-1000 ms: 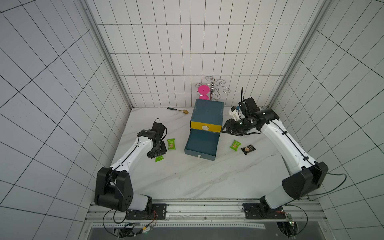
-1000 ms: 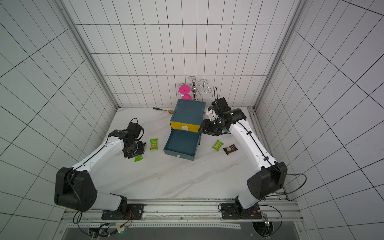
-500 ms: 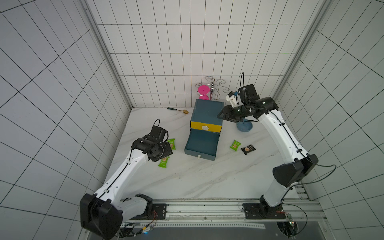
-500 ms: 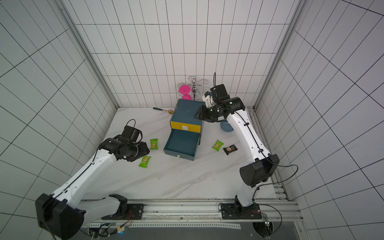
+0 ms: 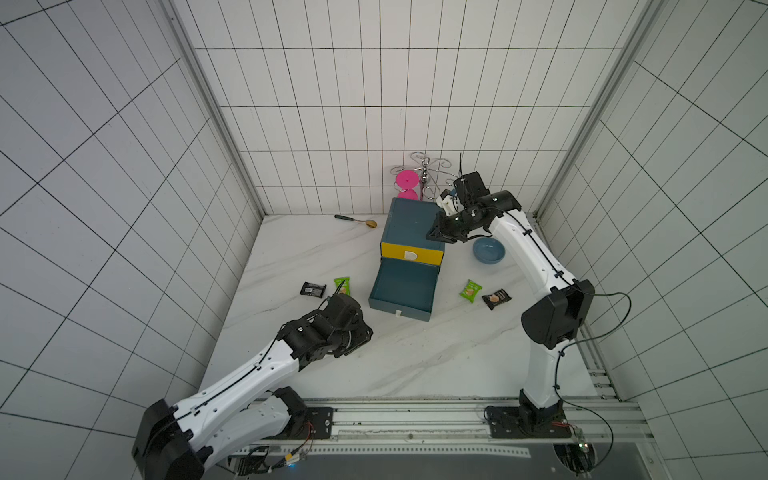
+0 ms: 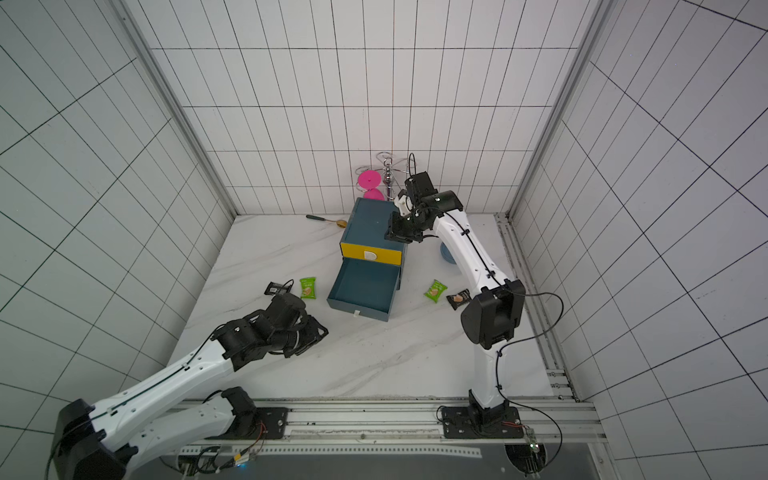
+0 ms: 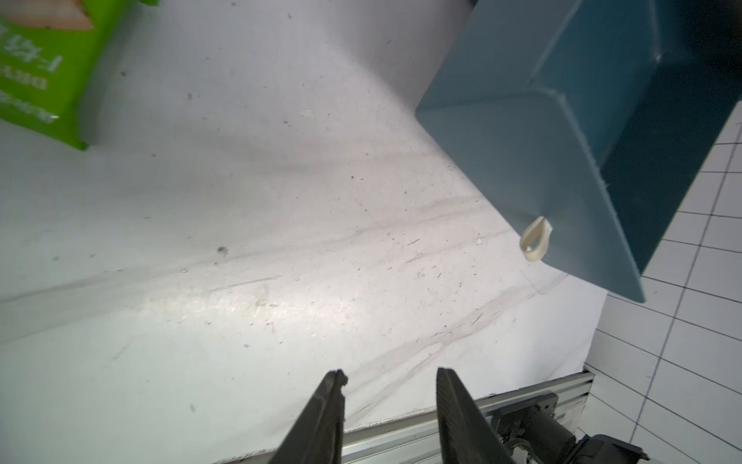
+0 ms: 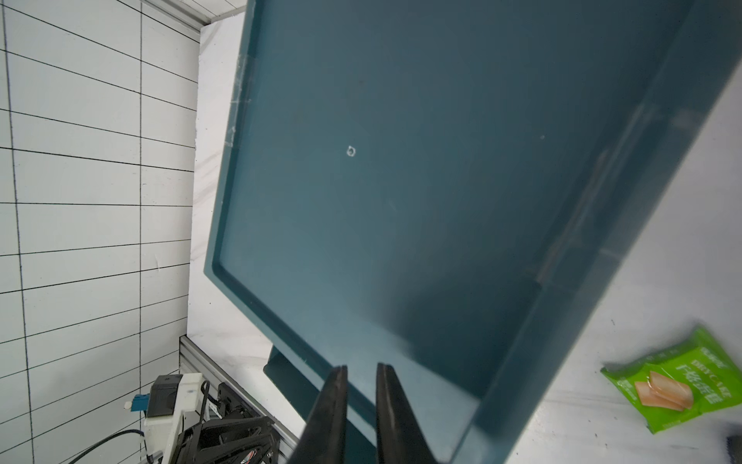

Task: Take the cookies out of the drawer
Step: Close the drawer in the storage box.

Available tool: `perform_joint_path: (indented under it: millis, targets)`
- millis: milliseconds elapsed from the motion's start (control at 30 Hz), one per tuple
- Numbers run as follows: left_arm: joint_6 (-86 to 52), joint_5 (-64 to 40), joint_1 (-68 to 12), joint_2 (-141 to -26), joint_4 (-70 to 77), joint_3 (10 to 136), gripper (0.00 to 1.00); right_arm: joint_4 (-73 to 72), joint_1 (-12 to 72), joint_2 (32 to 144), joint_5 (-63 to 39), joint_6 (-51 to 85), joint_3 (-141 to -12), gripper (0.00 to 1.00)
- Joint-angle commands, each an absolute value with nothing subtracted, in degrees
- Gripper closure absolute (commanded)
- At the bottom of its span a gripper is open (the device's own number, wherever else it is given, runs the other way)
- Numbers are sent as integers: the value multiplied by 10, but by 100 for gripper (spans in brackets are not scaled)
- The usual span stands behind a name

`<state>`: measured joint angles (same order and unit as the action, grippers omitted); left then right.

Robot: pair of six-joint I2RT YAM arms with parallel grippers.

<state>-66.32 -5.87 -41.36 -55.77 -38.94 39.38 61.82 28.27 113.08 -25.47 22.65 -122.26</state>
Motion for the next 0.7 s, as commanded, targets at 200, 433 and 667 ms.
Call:
perform_joint_path:
  millis: [200, 433, 667]
  targets:
    - [-729, -48, -416, -649, -137, 370, 63, 688, 292, 1140, -196, 180, -1209, 92]
    - [-731, -32, -415, -730, -90, 408, 64, 716, 291, 1150, -179, 161, -1193, 93]
    - [-744, -6, -414, -776, -49, 425, 65, 737, 292, 1156, -186, 141, -1182, 96]
